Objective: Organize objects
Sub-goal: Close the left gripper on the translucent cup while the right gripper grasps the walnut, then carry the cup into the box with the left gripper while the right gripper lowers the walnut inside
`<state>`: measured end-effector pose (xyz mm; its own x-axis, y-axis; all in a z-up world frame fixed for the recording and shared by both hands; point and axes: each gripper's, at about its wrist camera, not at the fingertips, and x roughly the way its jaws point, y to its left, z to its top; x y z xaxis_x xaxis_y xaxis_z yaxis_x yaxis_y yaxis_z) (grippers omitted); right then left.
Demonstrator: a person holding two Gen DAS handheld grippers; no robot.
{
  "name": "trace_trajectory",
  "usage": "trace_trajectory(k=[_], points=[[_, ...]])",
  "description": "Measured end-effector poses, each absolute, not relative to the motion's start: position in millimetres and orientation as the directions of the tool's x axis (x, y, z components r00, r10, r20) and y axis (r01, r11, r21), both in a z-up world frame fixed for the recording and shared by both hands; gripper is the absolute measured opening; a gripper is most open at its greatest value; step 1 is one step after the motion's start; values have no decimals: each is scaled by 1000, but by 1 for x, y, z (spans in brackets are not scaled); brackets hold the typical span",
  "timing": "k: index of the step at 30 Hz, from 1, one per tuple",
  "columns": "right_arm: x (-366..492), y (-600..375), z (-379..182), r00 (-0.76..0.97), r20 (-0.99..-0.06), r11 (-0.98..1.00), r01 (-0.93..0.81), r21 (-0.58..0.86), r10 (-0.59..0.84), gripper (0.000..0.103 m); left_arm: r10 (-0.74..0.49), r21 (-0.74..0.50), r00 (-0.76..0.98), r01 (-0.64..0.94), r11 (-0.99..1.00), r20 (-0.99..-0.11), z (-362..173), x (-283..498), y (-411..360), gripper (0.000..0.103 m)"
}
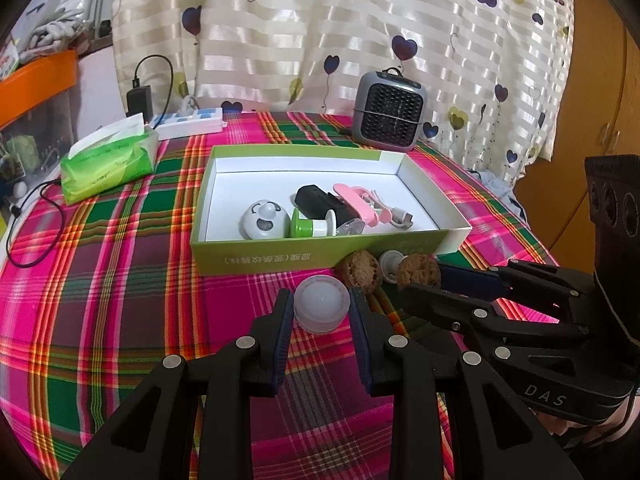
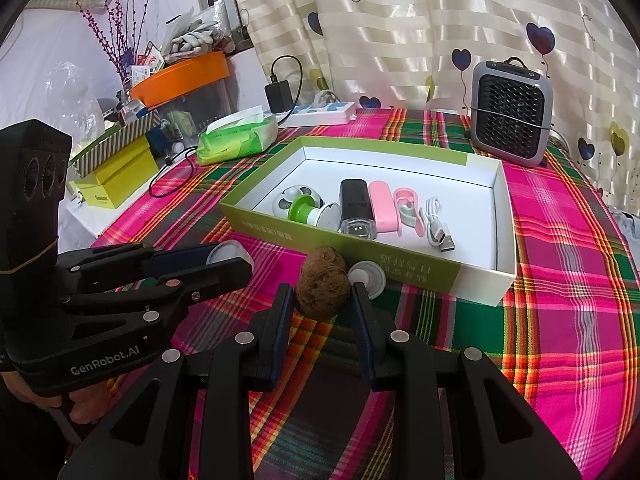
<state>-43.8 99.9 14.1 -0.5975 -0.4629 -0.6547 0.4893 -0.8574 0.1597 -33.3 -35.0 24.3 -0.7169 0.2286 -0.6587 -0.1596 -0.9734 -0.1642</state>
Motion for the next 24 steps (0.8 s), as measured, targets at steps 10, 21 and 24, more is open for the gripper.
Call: trace_trajectory(k=[10, 21, 24], points=[[-42, 100, 16, -609, -645, -857, 493, 147, -461, 30, 219, -146, -721, -164, -976, -657, 25, -33, -31, 26], [-41, 100, 18, -618, -639, -860, 490, 143, -458, 30, 214, -131, -724, -169, -977, -656, 25, -34, -28, 26], [-41, 101, 18, -620, -638, -861, 489, 141, -457, 30, 214, -125, -726, -175, -976, -654, 25, -33, -26, 26]])
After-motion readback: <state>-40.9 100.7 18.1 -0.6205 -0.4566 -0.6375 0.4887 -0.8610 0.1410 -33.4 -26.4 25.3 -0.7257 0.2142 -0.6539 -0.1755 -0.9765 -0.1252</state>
